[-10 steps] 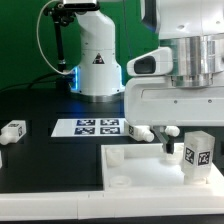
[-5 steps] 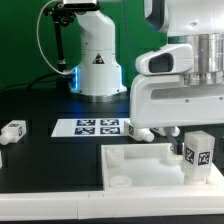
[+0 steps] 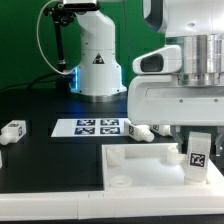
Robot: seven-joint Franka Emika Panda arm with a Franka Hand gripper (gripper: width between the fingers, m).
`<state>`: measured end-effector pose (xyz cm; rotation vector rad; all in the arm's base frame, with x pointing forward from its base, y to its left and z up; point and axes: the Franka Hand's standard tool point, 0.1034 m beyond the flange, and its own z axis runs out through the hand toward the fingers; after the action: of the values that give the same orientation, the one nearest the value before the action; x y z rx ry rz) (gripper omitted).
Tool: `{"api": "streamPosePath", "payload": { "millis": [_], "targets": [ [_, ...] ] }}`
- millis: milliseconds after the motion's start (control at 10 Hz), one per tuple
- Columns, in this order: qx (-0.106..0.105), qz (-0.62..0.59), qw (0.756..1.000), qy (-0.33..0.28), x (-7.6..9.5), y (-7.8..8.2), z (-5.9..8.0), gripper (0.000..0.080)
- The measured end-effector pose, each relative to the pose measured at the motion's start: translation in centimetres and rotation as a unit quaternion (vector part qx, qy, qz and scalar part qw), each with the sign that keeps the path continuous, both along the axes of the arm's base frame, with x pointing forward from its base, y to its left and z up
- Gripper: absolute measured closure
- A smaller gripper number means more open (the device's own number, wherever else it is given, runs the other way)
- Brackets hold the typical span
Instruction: Assemble one leg
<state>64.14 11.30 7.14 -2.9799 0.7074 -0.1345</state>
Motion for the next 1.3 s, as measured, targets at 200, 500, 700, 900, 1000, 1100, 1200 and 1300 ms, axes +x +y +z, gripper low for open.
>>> {"api": "streamPosePath", "payload": {
  "millis": [200, 500, 700, 900, 1000, 1100, 1200, 1300],
  "targets": [
    [0.020, -0.200, 0.979, 0.022, -0.2, 0.0, -0.1, 0.0510],
    [0.094, -0.436, 0.893, 0.068, 0.1, -0.4, -0.2, 0.0510],
    [0.094, -0.444, 0.888, 0.069, 0.0, -0.3, -0.2, 0.0510],
    [0.085, -0.358, 0.929, 0.049, 0.1, -0.3, -0.3, 0.0220],
    [0.072, -0.252, 0.965, 0.031, 0.2, 0.0, -0.3, 0.0220],
    [0.046, -0.121, 0.991, 0.018, 0.1, 0.9, -0.1, 0.0165],
    [0.044, -0.107, 0.993, 0.019, -0.4, 1.4, -0.1, 0.0154],
    [0.041, -0.076, 0.996, 0.017, -0.4, 1.4, -0.1, 0.0154]
  ]
}}
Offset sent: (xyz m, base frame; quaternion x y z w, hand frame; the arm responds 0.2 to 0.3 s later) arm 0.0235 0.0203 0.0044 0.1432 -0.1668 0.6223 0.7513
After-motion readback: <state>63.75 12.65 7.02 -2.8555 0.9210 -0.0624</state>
